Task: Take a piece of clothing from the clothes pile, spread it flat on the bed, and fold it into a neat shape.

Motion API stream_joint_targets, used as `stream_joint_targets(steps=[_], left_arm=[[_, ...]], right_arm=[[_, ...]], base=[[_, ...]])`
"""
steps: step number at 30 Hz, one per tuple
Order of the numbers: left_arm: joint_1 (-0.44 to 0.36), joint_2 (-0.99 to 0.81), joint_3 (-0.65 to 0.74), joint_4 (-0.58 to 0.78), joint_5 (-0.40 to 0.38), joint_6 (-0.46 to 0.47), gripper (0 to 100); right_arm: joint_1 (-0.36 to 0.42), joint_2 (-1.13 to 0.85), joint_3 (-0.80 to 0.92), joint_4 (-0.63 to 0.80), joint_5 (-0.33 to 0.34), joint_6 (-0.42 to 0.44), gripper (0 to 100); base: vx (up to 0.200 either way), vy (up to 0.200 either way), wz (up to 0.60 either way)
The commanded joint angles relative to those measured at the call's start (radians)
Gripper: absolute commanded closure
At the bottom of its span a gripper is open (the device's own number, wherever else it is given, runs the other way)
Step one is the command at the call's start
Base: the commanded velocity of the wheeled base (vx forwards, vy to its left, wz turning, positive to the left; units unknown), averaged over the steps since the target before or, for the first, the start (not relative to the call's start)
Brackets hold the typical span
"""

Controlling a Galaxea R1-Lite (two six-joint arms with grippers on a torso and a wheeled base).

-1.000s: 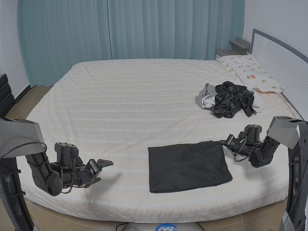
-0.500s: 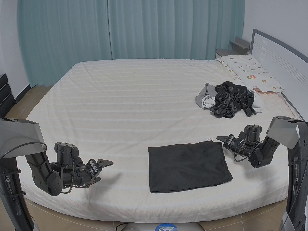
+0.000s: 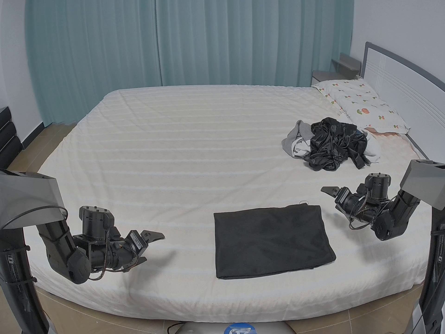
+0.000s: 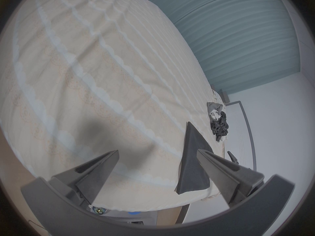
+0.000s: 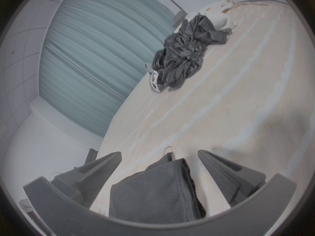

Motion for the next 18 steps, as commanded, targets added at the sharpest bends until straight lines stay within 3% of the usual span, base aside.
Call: stream_joint_targets(steps=[1,3,9,18], left_arm=[[-0.033,-0.007,0.008,0.0,0.006,0.0,0],[-0.043,-0.007,0.01,0.0,0.02,-0.003,0],[-0.082,-0.001,0.007,0.0,0.076,-0.006,0],[-0.091,0.006,-0.029,0.0,0.078,-0.026,0]], right_arm=[[-0.001,-0.105,0.135,-0.02,-0.009,0.002,0],[-0.001,-0.12,0.175,-0.04,-0.007,0.004,0],[0.002,-0.084,0.316,-0.221,0.001,0.05,0],[-0.001,-0.047,0.321,-0.272,0.001,0.051,0]], base=[[0.0,0.0,0.0],[0.0,0.0,0.0],[-0.2,0.0,0.0],[0.0,0.0,0.0]])
